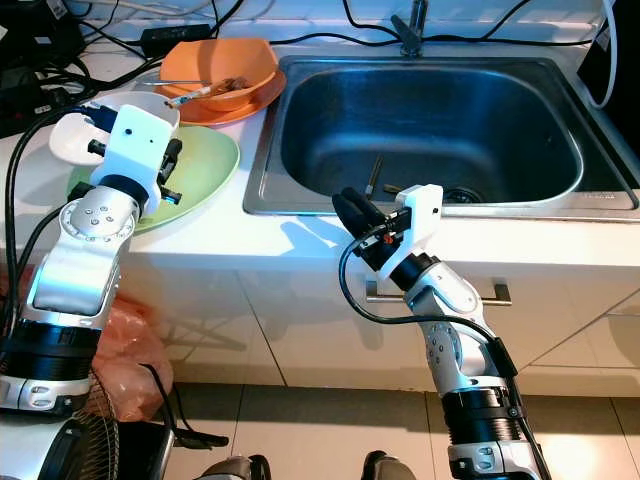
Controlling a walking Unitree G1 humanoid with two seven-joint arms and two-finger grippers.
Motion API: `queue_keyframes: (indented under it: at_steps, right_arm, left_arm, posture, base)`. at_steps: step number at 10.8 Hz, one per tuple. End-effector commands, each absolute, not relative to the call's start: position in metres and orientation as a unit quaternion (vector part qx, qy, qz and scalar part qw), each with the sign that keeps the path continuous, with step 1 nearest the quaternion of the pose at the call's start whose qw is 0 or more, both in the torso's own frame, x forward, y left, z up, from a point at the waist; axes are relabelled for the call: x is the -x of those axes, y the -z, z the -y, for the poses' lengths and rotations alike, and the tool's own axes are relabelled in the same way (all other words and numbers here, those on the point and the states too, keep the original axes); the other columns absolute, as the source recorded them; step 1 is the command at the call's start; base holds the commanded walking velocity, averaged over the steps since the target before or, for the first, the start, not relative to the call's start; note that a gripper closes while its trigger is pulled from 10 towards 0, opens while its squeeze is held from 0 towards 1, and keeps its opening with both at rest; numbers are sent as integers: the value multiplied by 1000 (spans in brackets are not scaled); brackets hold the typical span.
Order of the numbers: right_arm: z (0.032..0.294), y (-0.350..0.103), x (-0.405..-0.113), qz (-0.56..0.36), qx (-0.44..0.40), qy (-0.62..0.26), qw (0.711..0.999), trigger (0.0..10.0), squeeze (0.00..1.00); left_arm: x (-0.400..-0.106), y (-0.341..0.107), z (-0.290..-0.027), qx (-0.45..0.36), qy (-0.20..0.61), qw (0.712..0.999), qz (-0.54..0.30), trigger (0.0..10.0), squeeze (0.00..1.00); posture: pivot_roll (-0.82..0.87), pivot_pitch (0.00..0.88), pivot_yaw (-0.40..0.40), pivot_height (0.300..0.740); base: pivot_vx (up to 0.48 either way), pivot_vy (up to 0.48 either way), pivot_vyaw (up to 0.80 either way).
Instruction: Kitchen organization
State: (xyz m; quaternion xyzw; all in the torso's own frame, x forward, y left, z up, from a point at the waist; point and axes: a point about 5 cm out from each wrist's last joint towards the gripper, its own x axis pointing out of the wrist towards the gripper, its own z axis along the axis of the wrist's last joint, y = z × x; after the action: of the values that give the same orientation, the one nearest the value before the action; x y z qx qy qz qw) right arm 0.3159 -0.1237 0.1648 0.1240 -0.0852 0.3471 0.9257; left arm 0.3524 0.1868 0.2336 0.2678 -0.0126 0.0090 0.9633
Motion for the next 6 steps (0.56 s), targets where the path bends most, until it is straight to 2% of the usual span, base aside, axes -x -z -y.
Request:
queue_keyframes:
  at_steps: [1,6]
  right_arm:
    - [124,-157,-316,66,-124,-346,928,10000,0]
    - [124,-157,-316,64,-125,-346,928,10000,0]
  left_arm:
    - [-351,-234,-190,-277,-17,961,7,10000,0]
    - [-358,-256,-189,-319,-41,946,32,10000,0]
  posture:
    - [39,137,40,740]
    - [42,149,33,740]
  base:
    - [0,0,0]
    - [0,0,0]
